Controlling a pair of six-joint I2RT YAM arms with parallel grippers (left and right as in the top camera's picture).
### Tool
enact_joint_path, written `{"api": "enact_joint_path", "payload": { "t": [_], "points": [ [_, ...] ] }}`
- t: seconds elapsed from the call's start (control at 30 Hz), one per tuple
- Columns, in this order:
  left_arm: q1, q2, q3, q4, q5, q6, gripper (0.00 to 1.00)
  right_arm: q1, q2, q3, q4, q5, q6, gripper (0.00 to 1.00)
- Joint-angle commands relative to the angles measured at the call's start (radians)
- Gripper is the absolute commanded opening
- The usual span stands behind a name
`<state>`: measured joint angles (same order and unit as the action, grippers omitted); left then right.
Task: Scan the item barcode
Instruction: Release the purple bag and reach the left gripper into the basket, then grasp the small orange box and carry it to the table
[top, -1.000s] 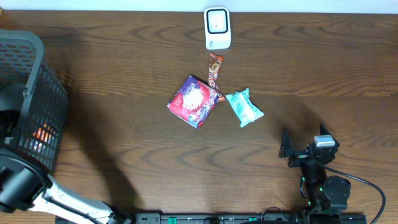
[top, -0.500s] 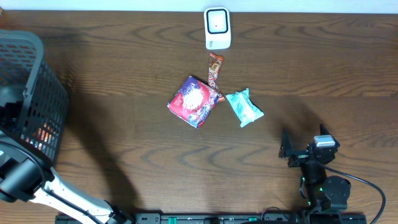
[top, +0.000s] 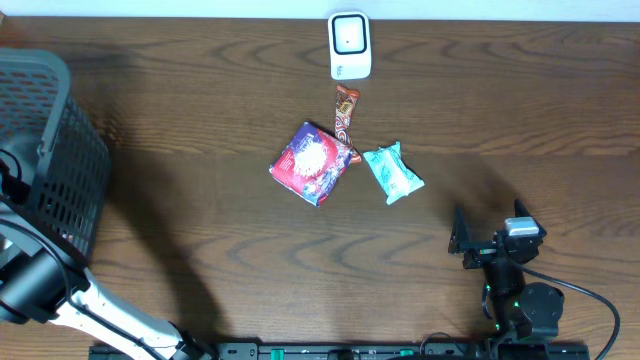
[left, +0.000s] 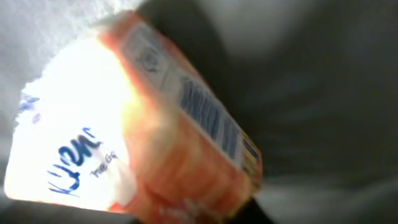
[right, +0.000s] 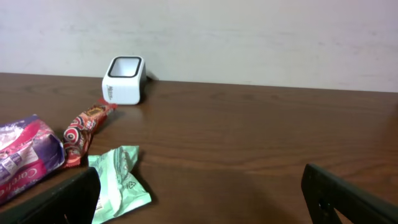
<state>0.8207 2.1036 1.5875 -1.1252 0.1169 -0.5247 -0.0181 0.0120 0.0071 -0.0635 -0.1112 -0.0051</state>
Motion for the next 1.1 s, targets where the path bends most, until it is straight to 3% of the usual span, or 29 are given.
{"api": "enact_joint_path", "payload": {
  "t": [0.0, 0.33, 0.6, 0.77, 0.8, 1.0, 1.07],
  "points": [
    [0.001, 0.007, 0.021, -0.023, -0.027, -0.011, 0.08, 0.006, -0.005, -0.001, -0.004, 0.001, -0.007, 0.99],
    [0.000, -0.178, 0.336, -0.186, -0.008, -0.011, 0.07, 0.006, -0.005, -0.001, -0.005, 0.001, -0.007, 0.99],
    [-0.053, -0.586, 0.362, 0.053, 0.501, -0.010, 0.07, 0.006, -0.005, -0.001, -0.005, 0.001, -0.007, 0.99],
    [-0.397, -0.732, 0.361, 0.099, 0.526, 0.178, 0.07, 0.006, -0.005, -0.001, -0.004, 0.001, -0.007, 0.99],
    [-0.616, -0.744, 0.360, 0.068, 0.484, 0.279, 0.07, 0.006, -0.005, -0.001, -0.005, 0.001, -0.007, 0.99],
    [-1.243, -0.646, 0.270, -0.100, -0.079, 0.292, 0.07, 0.006, -0.005, -0.001, -0.005, 0.001, -0.007, 0.99],
    [-1.369, -0.565, 0.213, -0.121, -0.134, 0.291, 0.07, 0.006, -0.005, -0.001, -0.004, 0.001, -0.007, 0.99]
  ]
}}
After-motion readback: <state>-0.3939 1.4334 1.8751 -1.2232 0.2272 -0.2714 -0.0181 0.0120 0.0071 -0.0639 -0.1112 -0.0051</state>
